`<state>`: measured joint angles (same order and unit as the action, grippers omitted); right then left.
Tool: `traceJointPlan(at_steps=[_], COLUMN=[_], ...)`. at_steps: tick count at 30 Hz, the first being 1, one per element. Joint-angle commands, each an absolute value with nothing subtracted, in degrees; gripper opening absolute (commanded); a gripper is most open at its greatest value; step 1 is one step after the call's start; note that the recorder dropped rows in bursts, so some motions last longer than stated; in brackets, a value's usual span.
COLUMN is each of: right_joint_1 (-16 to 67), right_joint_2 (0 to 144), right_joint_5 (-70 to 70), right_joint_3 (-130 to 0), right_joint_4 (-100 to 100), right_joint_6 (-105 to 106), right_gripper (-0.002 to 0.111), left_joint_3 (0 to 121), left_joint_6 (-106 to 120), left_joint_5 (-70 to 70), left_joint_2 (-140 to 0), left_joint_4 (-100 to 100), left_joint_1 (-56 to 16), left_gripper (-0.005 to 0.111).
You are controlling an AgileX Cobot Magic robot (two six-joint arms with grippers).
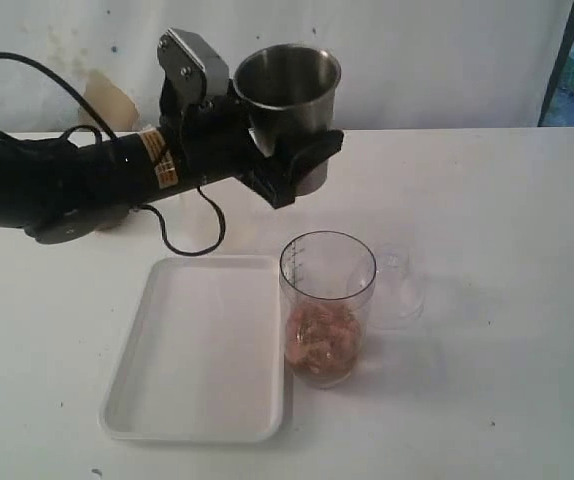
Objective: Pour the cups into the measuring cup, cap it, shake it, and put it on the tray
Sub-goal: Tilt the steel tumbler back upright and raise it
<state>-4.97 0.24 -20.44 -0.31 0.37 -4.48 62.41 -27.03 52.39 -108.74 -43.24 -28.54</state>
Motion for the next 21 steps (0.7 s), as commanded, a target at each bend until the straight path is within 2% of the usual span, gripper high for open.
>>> traceJointPlan(at_steps=[1,6,16,21], right_joint_1=[-5.07,-5.07,-5.07,-5.07], right_joint_2=[0.0,0.0,0.0,0.0], right_joint_5=[-20.06,-20.06,-20.06,-20.06], right_joint_3=[0.0,0.0,0.0,0.0], right_joint_4=[0.4,0.4,0.4,0.4], right_joint_6=[-4.75,-4.75,-4.75,-4.75], right_gripper=[0.0,0.0,0.0,0.0], left_joint_3=[65.4,66.8,66.8,66.39], left_joint_6=[-35.2,-38.94,-46.28,-51.98], left_joint_5=[48.54,39.46,36.59,26.32], left_joint_2=[-106.71,-106.45,-102.32,-96.17], left_joint_4=[-43.67,-55.99,-62.06,-65.2], left_joint_1=[-28.65,-28.65,-28.65,-28.65], left_gripper=[0.0,0.0,0.0,0.0])
